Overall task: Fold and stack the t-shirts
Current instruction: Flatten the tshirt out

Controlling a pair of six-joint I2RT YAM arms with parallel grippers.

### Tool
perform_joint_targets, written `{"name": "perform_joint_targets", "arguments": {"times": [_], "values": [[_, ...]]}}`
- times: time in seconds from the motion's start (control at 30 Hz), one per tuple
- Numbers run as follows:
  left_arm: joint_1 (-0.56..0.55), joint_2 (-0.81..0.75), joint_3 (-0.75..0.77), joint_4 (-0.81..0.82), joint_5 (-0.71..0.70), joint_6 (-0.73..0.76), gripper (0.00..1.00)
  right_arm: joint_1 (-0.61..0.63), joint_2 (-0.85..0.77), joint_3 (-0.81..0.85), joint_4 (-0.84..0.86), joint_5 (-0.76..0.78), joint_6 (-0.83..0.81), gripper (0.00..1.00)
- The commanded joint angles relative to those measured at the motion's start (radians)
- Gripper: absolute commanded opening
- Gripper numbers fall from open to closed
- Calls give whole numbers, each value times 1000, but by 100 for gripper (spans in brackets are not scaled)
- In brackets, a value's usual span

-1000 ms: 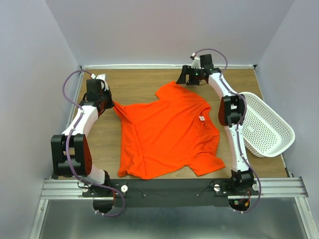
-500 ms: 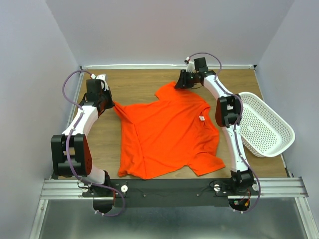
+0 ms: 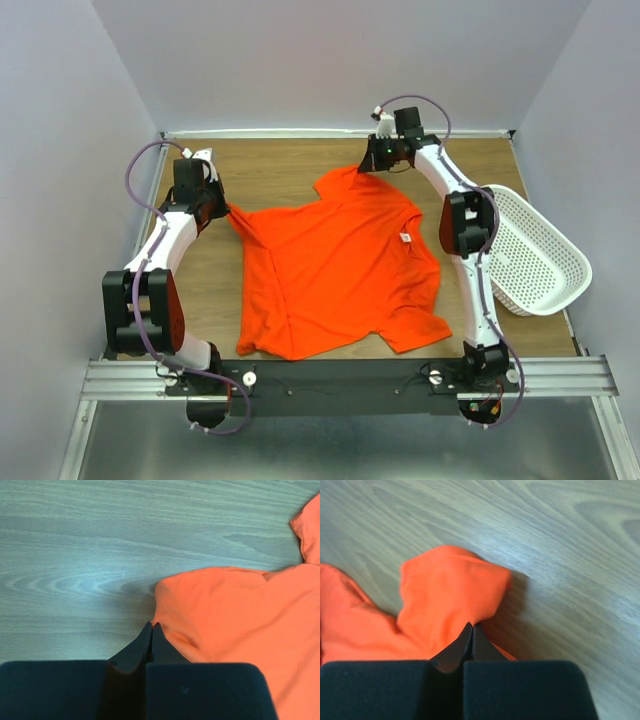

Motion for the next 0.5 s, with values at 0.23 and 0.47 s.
{"name": "perform_joint_targets", "arguments": {"times": [0.23, 0.47], "values": [[-6, -21, -8, 5, 9, 14, 0, 13, -348, -324, 22, -127, -238, 0], [-10, -30, -8, 5, 22, 13, 0, 99, -622, -806, -68, -78, -579, 12]]}}
